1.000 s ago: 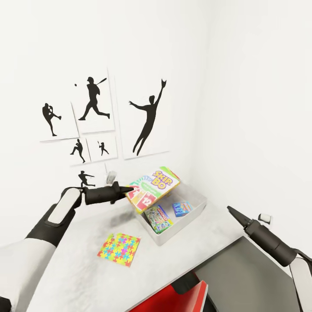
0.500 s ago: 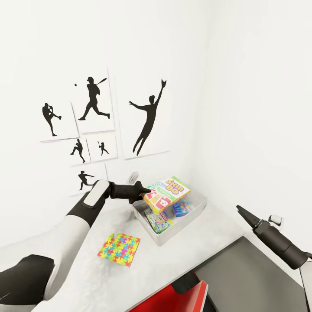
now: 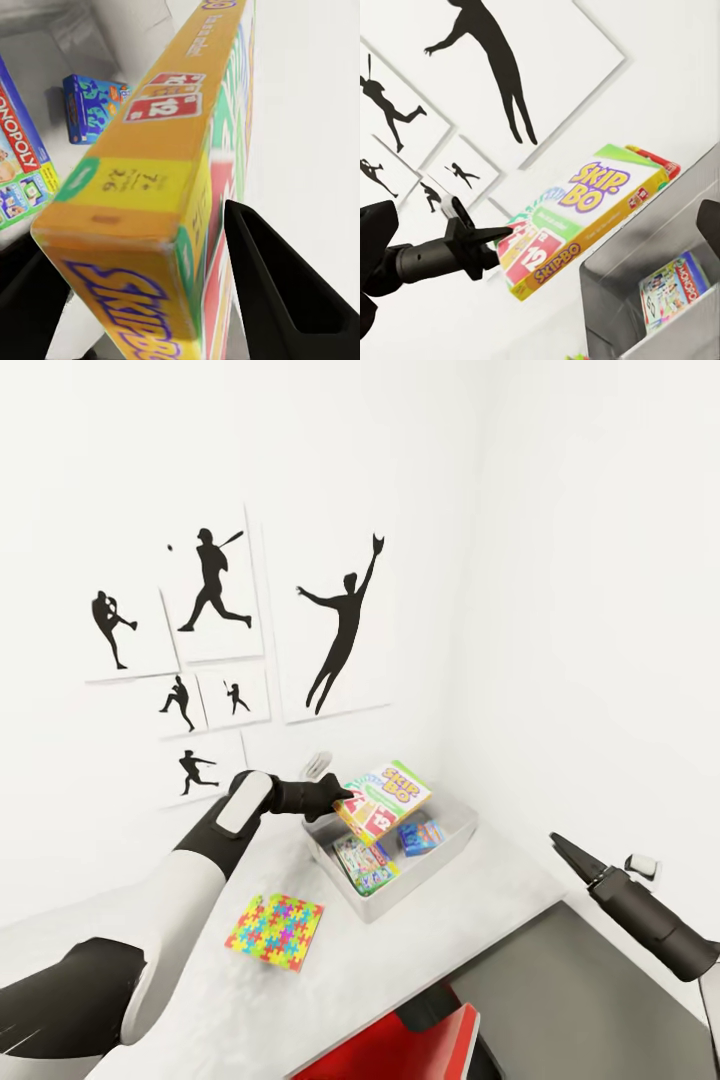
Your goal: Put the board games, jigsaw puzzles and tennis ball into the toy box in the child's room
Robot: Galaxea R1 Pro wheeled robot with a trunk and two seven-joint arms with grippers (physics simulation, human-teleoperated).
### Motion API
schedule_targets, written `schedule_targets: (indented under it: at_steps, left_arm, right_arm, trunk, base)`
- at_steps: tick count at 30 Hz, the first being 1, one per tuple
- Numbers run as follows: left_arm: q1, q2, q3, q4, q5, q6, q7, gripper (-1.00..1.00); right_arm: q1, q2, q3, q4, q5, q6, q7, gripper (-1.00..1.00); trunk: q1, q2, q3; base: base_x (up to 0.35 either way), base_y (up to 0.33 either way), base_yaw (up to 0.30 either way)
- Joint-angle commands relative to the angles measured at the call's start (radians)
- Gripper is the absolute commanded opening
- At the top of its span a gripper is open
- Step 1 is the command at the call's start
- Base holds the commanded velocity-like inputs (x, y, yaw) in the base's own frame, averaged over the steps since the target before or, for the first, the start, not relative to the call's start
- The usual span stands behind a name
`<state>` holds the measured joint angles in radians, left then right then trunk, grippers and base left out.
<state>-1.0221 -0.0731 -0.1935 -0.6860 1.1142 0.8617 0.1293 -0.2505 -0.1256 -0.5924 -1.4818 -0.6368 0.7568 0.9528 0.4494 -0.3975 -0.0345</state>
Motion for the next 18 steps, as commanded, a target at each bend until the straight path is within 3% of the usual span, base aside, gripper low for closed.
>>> schedule_targets:
  at_steps: [1, 4, 7, 11, 18]
  left_arm:
    - [-0.001, 0.0, -0.002, -0.001, 0.008, -0.003, 0.009, -1.0]
    - [-0.001, -0.001, -0.008, 0.0, 0.002, -0.012, 0.009, -1.0]
    - [-0.001, -0.002, -0.049, 0.0, -0.009, -0.025, 0.008, -1.0]
    - [-0.001, -0.002, -0.115, 0.0, -0.013, -0.068, 0.006, -1.0]
    - [-0.001, -0.009, -0.153, 0.0, -0.014, -0.077, 0.006, -1.0]
  right_arm:
    - [-0.001, -0.003, -0.002, 0.0, -0.003, 0.006, 0.002, 1.0]
    - [0.0, -0.007, -0.003, -0.023, -0.004, 0.019, 0.012, 1.0]
    - [0.0, -0.007, -0.025, -0.077, -0.006, 0.108, 0.089, 1.0]
    - [0.019, -0.006, -0.066, -0.092, -0.004, 0.155, 0.177, 1.0]
    - [0.023, -0.006, -0.071, -0.094, -0.002, 0.159, 0.189, 1.0]
  trunk:
    - [0.001, -0.002, -0.004]
    - [0.001, -0.002, -0.008]
    - [0.001, -0.002, -0.013]
    - [0.001, -0.002, -0.019]
    - [0.001, -0.002, -0.029]
  base:
    - [0.0, 0.0, 0.0]
    - [0.0, 0.0, 0.0]
    - [0.0, 0.0, 0.0]
    - [0.0, 0.0, 0.0]
    - [0.0, 0.0, 0.0]
